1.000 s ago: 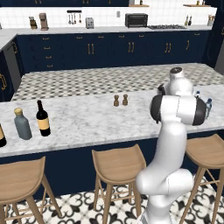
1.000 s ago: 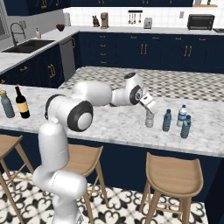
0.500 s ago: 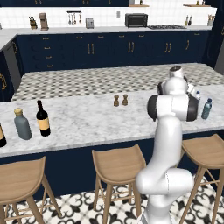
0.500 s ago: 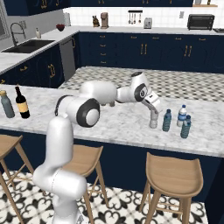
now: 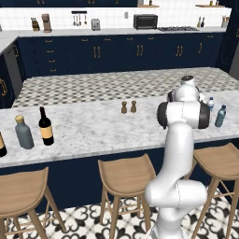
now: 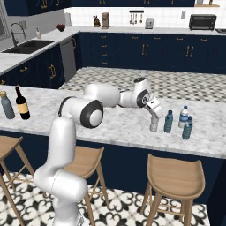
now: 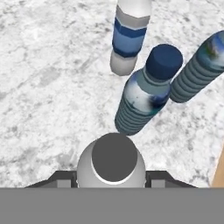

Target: Move the plastic bottles in the middle to the plastics group, and the glass bottles in the middle to the glass group.

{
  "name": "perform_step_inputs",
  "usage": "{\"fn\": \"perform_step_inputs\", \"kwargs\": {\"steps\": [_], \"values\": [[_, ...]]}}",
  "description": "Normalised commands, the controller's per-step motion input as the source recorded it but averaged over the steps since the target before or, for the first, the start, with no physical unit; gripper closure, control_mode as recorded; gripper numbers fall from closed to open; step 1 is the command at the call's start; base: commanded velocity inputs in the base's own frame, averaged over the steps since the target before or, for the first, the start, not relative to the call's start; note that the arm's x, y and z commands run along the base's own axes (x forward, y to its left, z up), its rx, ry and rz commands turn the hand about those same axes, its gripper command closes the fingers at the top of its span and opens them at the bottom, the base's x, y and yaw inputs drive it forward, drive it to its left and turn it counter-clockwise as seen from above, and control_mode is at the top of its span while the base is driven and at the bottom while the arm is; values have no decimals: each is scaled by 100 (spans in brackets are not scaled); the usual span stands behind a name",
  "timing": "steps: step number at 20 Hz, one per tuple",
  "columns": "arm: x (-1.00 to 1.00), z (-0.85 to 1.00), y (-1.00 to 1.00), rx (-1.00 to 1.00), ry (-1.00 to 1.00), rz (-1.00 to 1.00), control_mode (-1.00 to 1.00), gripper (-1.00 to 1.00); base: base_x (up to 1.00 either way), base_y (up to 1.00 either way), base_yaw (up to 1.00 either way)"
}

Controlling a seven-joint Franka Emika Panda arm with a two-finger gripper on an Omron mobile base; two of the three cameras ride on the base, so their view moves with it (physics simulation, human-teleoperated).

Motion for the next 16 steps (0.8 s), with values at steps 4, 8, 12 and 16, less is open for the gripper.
{"fn": "perform_step_inputs", "kwargs": {"steps": [4,8,12,16], "values": [[0,-33,0,0,-12,0,-100,100,0,0,0],[0,-15,0,-1,0,0,-100,100,0,0,0],[5,-12,-7,0,-2,0,-100,100,0,0,0],[1,0,-15,0,0,0,-100,100,0,0,0]]}}
